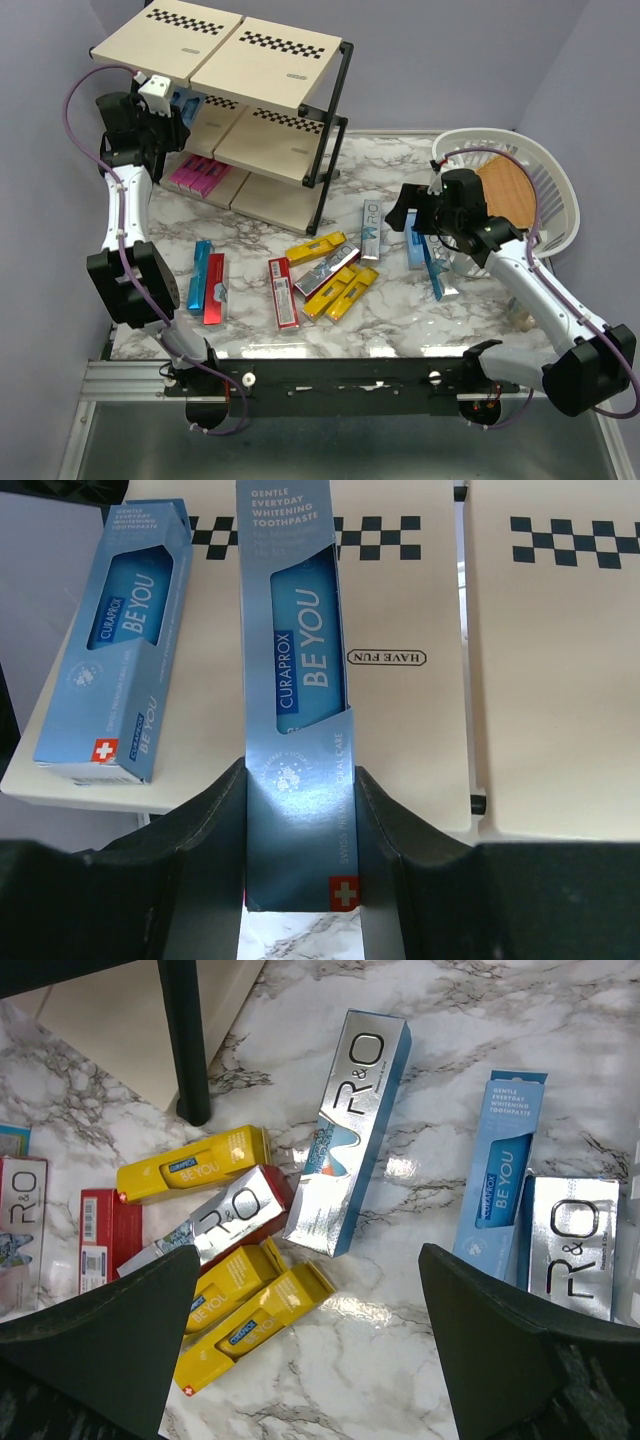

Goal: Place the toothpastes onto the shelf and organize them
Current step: Place the toothpaste on the shelf.

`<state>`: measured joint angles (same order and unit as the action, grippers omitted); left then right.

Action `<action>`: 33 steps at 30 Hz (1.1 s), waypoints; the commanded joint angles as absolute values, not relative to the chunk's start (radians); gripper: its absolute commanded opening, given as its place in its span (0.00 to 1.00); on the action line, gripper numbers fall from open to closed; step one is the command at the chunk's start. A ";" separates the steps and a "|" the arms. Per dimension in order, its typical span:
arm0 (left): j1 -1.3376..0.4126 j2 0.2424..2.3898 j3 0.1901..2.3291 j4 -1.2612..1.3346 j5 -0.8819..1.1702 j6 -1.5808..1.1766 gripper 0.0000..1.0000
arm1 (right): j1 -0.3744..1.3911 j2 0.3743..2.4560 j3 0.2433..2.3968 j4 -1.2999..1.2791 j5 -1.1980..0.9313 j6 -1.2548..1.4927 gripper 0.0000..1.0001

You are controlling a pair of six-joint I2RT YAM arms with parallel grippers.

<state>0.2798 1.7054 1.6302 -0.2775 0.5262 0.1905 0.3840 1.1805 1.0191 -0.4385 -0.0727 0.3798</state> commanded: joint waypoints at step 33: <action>0.285 1.282 1.140 -0.015 0.055 -0.736 0.99 | 0.380 1.170 0.992 -0.411 -0.132 0.360 0.98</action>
